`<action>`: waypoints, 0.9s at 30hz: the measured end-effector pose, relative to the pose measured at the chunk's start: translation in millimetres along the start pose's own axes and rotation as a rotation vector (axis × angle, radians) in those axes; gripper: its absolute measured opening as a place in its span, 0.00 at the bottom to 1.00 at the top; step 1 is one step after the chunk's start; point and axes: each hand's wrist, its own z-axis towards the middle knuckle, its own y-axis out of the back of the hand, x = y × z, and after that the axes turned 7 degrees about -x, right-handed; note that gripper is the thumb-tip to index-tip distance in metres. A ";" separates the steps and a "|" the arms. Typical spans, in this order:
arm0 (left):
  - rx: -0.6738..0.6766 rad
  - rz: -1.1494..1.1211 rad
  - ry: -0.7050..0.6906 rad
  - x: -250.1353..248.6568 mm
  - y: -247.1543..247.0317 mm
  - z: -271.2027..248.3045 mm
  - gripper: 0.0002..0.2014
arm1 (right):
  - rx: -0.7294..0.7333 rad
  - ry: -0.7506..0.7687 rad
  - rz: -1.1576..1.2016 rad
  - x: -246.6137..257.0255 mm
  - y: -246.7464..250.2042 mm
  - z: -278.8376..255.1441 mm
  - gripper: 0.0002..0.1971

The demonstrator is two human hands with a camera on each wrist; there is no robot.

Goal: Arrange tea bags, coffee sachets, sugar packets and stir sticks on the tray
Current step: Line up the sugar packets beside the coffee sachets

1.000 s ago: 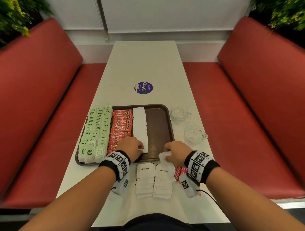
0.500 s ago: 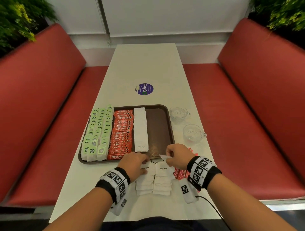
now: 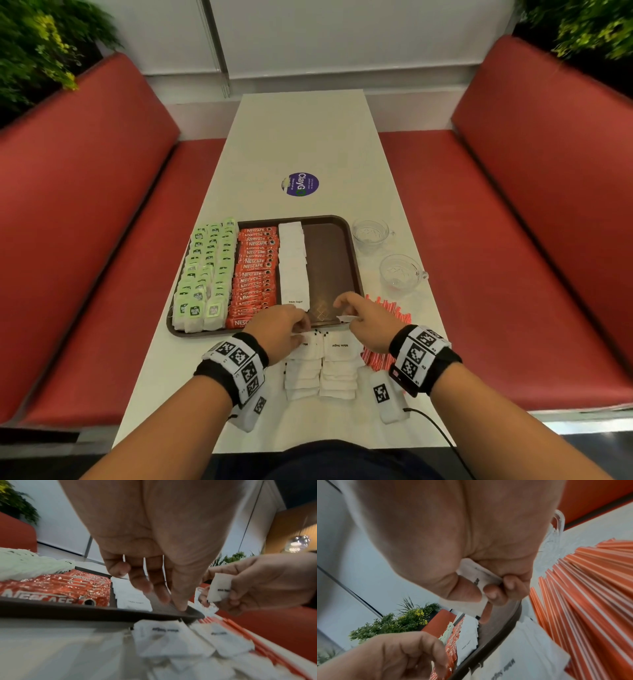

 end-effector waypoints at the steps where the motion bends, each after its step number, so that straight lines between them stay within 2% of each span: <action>1: 0.039 0.032 0.002 -0.1 -1.9 -0.4 0.13 | -0.001 -0.007 0.003 -0.2 -1.5 1.7 0.22; 3: 0.080 0.131 0.000 -1.0 -9.3 -1.2 0.18 | -0.001 -0.019 0.011 -1.0 -3.5 3.6 0.20; 7: 0.025 0.207 -0.005 -2.7 -20.0 -0.5 0.23 | 0.004 -0.022 -0.006 -0.8 -5.4 1.9 0.19; 14: 0.045 0.192 -0.060 0.6 -18.3 1.6 0.17 | -0.007 0.002 -0.058 -1.3 -10.2 3.1 0.16; 18: -0.098 -0.065 -0.084 -2.9 0.8 2.9 0.07 | 0.000 0.041 -0.079 1.1 -11.9 4.7 0.19; 21: -0.176 -0.264 -0.085 -5.9 13.5 3.5 0.07 | -0.025 0.075 -0.075 7.7 -10.7 8.3 0.20; 25: -0.197 -0.449 -0.069 -6.7 22.5 1.8 0.08 | -0.093 0.177 -0.064 18.2 -4.9 14.0 0.10; 27: -0.214 -0.450 -0.025 -1.8 23.6 1.4 0.06 | -0.117 0.190 -0.044 22.0 -2.4 15.9 0.07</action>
